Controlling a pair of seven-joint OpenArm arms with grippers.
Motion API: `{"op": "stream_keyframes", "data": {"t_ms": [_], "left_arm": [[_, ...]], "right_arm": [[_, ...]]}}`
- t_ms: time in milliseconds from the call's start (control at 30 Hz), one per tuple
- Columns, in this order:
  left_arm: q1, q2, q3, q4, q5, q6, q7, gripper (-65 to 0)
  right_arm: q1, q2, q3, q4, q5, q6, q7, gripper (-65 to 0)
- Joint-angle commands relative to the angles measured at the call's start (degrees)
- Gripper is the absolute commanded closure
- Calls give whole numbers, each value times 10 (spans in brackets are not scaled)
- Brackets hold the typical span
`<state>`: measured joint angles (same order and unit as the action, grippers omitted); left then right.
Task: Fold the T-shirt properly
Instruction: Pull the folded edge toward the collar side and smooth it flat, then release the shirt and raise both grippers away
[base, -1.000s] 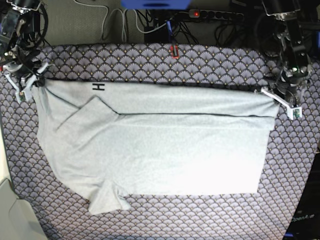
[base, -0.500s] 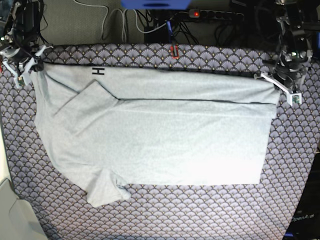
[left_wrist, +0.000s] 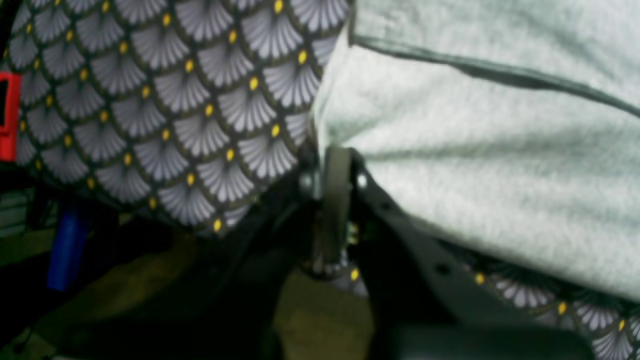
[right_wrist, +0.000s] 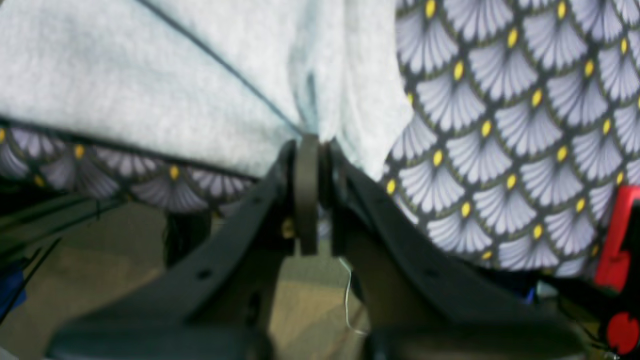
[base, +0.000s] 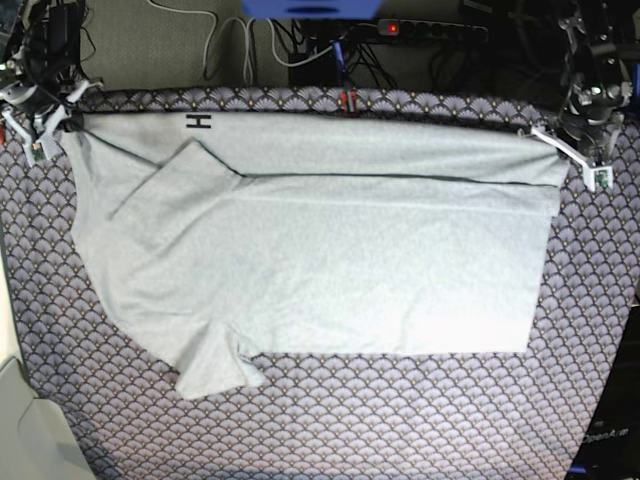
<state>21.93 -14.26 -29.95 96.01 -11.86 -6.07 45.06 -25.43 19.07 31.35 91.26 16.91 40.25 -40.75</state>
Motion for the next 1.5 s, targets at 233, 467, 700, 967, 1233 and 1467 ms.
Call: {"op": "stream_keyframes", "data": {"t_ms": [233,467,700,967,1233,1467], "left_arm": [[-4,-6,-4,5,8,7,-11,-5],[-1,-8,-3,4,8,7,-10,-252],[-4,-8,-10,10,8,7,-11,-367],[-34,-8,-59,10,8,7,-11,-368],[-85,-8,-82,10,8,7,-10,-368],[-139,0,-71,10,8,8,18,-368]], "right_arm": [[0,11,7,5,-5,-2,0,-18],[-1,14,7,5,-6,-2,-1,-252],[3,15,56,5,-7,-2,-1,-310],[34,27,124,-15,-7,-2,0,-310],[129,95,109,-80,-7,-2,0,-310],[375,163,-114,-219,-8,-2,2,-310]]}}
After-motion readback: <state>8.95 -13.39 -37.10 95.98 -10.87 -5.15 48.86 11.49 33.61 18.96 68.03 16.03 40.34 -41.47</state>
